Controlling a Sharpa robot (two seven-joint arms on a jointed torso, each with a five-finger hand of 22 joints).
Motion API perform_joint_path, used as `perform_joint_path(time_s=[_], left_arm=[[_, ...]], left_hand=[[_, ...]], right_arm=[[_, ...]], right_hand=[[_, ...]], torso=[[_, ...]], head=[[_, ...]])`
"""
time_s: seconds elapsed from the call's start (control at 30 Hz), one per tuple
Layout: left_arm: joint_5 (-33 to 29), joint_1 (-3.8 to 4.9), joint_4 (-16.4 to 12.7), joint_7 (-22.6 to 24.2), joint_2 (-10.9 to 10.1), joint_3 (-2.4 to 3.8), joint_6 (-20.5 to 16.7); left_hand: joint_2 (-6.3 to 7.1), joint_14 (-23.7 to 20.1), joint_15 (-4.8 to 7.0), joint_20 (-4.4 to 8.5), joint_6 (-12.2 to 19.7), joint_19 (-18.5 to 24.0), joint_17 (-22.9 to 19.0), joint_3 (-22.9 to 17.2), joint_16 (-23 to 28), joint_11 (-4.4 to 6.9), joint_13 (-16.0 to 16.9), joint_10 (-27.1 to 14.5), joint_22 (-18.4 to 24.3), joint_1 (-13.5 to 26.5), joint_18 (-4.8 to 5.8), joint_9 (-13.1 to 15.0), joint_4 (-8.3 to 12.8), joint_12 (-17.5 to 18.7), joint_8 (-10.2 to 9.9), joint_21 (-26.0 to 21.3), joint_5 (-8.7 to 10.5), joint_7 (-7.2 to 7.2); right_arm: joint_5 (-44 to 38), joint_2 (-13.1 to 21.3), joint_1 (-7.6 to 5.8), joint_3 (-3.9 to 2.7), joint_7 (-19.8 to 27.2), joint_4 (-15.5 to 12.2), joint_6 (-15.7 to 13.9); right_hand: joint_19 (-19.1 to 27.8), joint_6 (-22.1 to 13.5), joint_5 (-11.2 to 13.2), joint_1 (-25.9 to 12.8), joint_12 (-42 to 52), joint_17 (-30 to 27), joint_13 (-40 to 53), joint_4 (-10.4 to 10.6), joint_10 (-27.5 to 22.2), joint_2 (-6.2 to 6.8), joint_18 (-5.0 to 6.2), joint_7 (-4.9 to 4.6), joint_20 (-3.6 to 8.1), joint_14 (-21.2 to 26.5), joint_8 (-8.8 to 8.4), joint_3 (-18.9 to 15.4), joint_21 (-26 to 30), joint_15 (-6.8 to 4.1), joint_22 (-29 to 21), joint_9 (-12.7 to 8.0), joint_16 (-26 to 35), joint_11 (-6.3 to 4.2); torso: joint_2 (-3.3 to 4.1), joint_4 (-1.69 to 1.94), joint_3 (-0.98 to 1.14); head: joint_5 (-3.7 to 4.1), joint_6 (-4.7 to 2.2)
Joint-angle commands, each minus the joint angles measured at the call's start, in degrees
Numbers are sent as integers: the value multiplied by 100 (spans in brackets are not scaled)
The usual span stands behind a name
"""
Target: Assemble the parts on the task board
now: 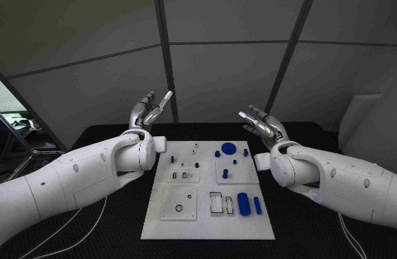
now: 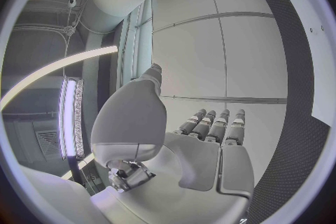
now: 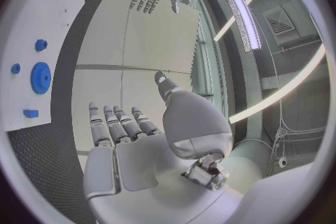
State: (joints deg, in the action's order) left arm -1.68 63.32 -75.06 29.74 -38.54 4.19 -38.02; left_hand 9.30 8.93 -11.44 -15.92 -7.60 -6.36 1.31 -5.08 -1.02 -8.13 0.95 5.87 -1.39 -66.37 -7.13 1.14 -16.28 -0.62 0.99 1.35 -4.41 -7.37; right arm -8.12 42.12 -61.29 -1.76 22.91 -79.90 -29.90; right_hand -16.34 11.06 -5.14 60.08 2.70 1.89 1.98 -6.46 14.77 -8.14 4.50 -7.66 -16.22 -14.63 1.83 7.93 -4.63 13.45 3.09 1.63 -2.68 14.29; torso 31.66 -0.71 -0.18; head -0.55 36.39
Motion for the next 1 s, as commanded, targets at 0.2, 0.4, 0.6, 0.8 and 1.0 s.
perform_joint_path(time_s=[0.2, 0.4, 0.6, 0.8, 1.0], left_arm=[[-38, 18, 35, 241, 19, 13, 349], [-60, 28, -320, 257, -536, 11, 767], [100, 29, -646, 234, -799, 11, 830], [245, 29, -987, 186, -1031, 11, 866], [303, 27, -1452, 134, -1292, 14, 860]], left_hand=[[-246, 1623, -118, -74, -1073, -1513, 203, -219, -467, -458, 138, 1100, -362, -522, -122, 147, -50, -254, 260, 677, 20, -709], [-395, 4033, 117, -31, -3261, -3536, 448, -300, -1211, -447, 367, 3964, -816, -1042, -314, 382, 169, -997, 818, 1736, 67, -755], [-524, 4858, 346, 166, -4168, -4192, 597, -254, -1254, -251, 305, 4706, -964, -1263, -341, 360, 524, -1039, 916, 2133, 71, -600], [-576, 5245, 452, 278, -4463, -4475, 754, -206, -1173, -161, 290, 5043, -1056, -1343, -338, 288, 757, -936, 828, 2350, 74, -526], [-599, 5453, 505, 344, -4583, -4641, 896, -164, -1122, -130, 289, 5176, -1151, -1334, -333, 266, 871, -827, 729, 2534, 73, -502]], right_arm=[[-818, -65, -46, -42, -489, 235, 1247], [-3976, -121, -495, -45, -645, 718, 839], [-4899, -109, -687, -45, -879, 788, 921], [-5877, -50, -873, -46, -1329, 671, 1071], [-7127, 5, -1044, -49, -1992, 340, 1482]], right_hand=[[-2653, 3481, -564, 1145, 904, 272, 209, -574, 3756, 63, 613, -578, 33, -3946, 770, 138, -1134, -427, 424, 349, -940, -349], [-3235, 4101, -616, 1159, 673, 271, 151, -738, 4546, 217, 613, -425, 279, -4789, 669, 539, -1381, -689, 450, 241, -918, -540], [-3645, 4430, -581, 1119, 428, 337, 161, -803, 5013, 395, 605, -343, 480, -5425, 549, 838, -1654, -876, 535, 221, -906, -674], [-4186, 4668, -567, 1162, 304, 552, 169, -824, 5352, 552, 604, -246, 753, -6215, 495, 879, -2190, -1108, 792, 227, -1146, -806], [-4815, 4814, -575, 1135, 192, 1110, 180, -787, 5572, 726, 596, -145, 1073, -7187, 414, 788, -3061, -1345, 1268, 220, -1994, -963]], torso=[[2, -1, 0], [342, -70, 39], [518, -53, 42], [726, -16, 47], [940, 11, 36]], head=[[-1, 0], [-19, -73], [7, -144], [18, -224], [43, -302]])
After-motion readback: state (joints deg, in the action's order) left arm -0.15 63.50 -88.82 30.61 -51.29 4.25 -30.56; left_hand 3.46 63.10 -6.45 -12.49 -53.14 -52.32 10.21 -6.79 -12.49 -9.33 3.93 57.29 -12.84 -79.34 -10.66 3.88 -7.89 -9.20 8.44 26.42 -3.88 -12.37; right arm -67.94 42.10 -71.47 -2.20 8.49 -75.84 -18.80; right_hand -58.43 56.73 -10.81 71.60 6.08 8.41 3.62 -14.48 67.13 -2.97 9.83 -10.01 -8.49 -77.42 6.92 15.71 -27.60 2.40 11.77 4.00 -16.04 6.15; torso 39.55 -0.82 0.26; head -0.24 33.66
